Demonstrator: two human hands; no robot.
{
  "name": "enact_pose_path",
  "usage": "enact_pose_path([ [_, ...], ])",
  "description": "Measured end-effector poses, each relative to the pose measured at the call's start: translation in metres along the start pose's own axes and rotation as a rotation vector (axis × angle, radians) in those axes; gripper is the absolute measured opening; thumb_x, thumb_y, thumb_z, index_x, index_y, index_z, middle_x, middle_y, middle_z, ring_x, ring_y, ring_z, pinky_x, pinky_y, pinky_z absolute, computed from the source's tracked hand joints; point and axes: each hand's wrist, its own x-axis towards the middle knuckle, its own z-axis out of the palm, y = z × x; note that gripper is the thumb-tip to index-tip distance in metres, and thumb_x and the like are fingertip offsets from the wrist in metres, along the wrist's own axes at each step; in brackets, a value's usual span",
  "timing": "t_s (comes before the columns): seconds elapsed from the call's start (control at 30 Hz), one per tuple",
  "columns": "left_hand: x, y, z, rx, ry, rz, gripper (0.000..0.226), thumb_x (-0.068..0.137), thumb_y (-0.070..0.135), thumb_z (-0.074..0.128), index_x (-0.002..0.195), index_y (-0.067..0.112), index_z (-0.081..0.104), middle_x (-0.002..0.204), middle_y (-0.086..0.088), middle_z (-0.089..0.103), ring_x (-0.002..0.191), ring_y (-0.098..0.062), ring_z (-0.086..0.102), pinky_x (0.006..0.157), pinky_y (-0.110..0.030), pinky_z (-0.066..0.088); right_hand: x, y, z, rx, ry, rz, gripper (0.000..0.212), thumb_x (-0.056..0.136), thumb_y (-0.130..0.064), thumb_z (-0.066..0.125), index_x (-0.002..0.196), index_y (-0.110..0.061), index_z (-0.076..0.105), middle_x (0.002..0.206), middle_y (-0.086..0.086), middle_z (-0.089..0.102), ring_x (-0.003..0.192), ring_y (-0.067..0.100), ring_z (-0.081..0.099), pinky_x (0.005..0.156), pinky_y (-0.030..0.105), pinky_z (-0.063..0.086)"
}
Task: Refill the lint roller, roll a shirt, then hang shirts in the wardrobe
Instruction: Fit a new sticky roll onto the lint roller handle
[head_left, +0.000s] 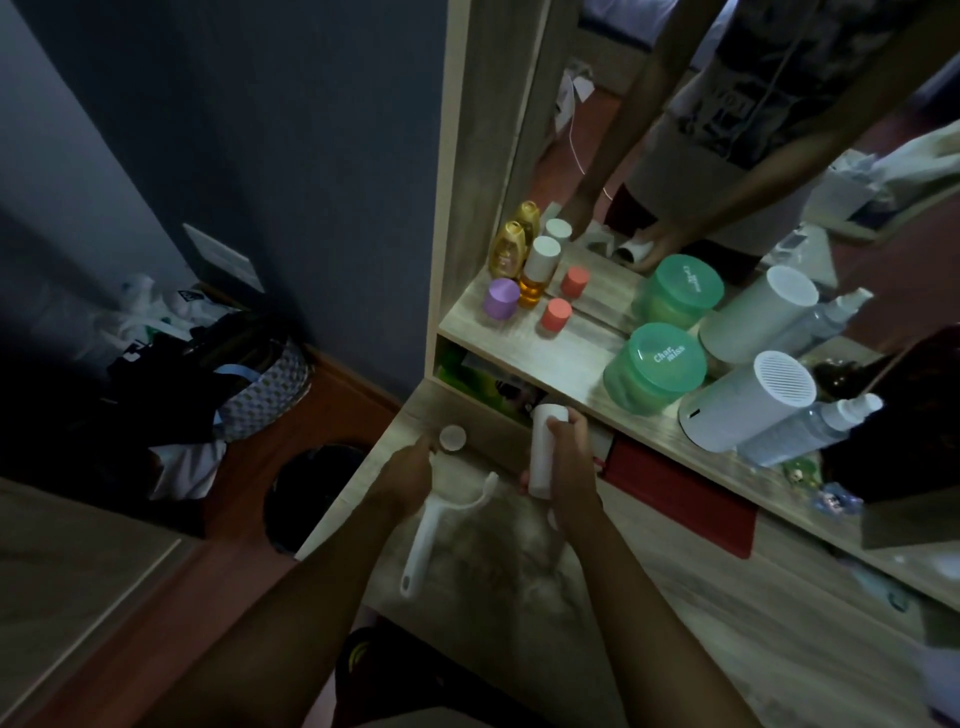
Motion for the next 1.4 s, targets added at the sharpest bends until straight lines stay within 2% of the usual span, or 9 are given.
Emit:
enact_pose_path([
  [0.23, -0.002, 0.006, 0.002, 0.068, 0.135, -0.040, 0.041, 0.102, 0.025, 0.035, 0.142, 0.017, 0.035, 0.124, -0.016, 0.052, 0.108, -0.030, 0.057, 0.089, -0.038, 0.044, 0.008, 0.013, 0.003, 0.081, -0.096, 0.198, 0.025, 0.080, -0.041, 0.053, 0.105, -0.044, 0.051, 0.105, 0.020, 0.048, 0.072, 0.028, 0.053, 0.045, 0.028, 0.050],
  [0.43, -0.008, 0.021, -0.010, 0.284, 0.335, -0.032, 0.043, 0.097, 0.042, 0.042, 0.126, 0.010, 0.049, 0.120, -0.014, 0.049, 0.102, -0.027, 0.054, 0.078, -0.033, 0.044, -0.003, 0.006, -0.003, 0.192, -0.272, 0.405, 0.045, 0.096, -0.042, 0.038, 0.120, -0.004, 0.048, 0.078, 0.015, 0.054, 0.049, 0.020, 0.056, 0.042, 0.023, 0.046],
  [0.57, -0.010, 0.062, -0.033, -0.170, 0.187, 0.255, 0.043, 0.097, 0.043, 0.038, 0.118, 0.012, 0.060, 0.118, -0.008, 0.062, 0.109, -0.021, 0.057, 0.089, -0.024, 0.039, -0.009, 0.004, 0.008, 0.181, -0.346, 0.417, 0.047, 0.098, -0.043, 0.034, 0.118, -0.003, 0.050, 0.074, 0.014, 0.057, 0.052, 0.019, 0.055, 0.045, 0.022, 0.044],
  [0.7, -0.022, 0.096, -0.049, -0.695, -0.126, 0.182, 0.025, 0.093, 0.048, 0.047, 0.099, 0.028, 0.061, 0.109, -0.007, 0.063, 0.101, -0.020, 0.060, 0.086, -0.034, 0.048, -0.007, -0.007, 0.018, 0.125, -0.402, 0.479, 0.051, 0.096, -0.045, 0.032, 0.096, 0.001, 0.055, 0.058, 0.009, 0.058, 0.044, 0.016, 0.051, 0.046, 0.021, 0.040],
  [0.87, -0.022, 0.094, -0.054, -0.648, -0.049, 0.194, 0.056, 0.073, 0.062, 0.058, 0.103, 0.015, 0.062, 0.097, -0.009, 0.065, 0.090, -0.028, 0.064, 0.072, -0.041, 0.053, -0.008, -0.014, 0.021, 0.221, -0.447, 0.528, 0.054, 0.093, -0.047, 0.040, 0.103, 0.003, 0.057, 0.076, 0.014, 0.057, 0.045, 0.017, 0.055, 0.041, 0.020, 0.044],
  [1.07, -0.029, 0.083, -0.062, -0.772, 0.141, 0.079, 0.070, 0.064, 0.067, 0.054, 0.111, 0.016, 0.058, 0.110, -0.011, 0.062, 0.103, -0.028, 0.061, 0.092, -0.046, 0.051, -0.013, -0.009, 0.020, 0.559, -0.395, 0.596, 0.027, 0.097, -0.021, 0.044, 0.109, -0.001, 0.058, 0.091, 0.012, 0.066, 0.067, 0.016, 0.068, 0.058, 0.022, 0.056],
  [1.17, -0.031, 0.074, -0.068, -0.772, 0.168, 0.061, 0.069, 0.074, 0.058, 0.056, 0.121, 0.006, 0.056, 0.114, -0.015, 0.062, 0.101, -0.027, 0.061, 0.091, -0.043, 0.051, -0.017, -0.004, 0.018, 0.484, -0.461, 0.629, 0.035, 0.101, -0.027, 0.039, 0.112, 0.001, 0.057, 0.094, 0.013, 0.059, 0.053, 0.010, 0.064, 0.046, 0.017, 0.052],
  [1.23, -0.031, 0.070, -0.068, -0.799, 0.193, 0.023, 0.078, 0.067, 0.067, 0.055, 0.119, 0.009, 0.057, 0.112, -0.017, 0.064, 0.100, -0.031, 0.063, 0.089, -0.050, 0.053, -0.018, 0.000, 0.017, 0.520, -0.522, 0.642, 0.031, 0.089, -0.021, 0.063, 0.105, 0.006, 0.062, 0.095, 0.015, 0.055, 0.048, 0.009, 0.058, 0.044, 0.019, 0.052],
  [1.4, -0.029, 0.067, -0.065, -0.812, 0.222, -0.041, 0.069, 0.074, 0.059, 0.054, 0.123, 0.009, 0.056, 0.109, -0.013, 0.065, 0.099, -0.030, 0.064, 0.086, -0.051, 0.054, -0.023, 0.007, 0.016, 0.466, -0.448, 0.498, 0.049, 0.069, -0.019, 0.068, 0.111, 0.006, 0.058, 0.096, 0.022, 0.069, 0.080, 0.024, 0.072, 0.064, 0.032, 0.060],
])
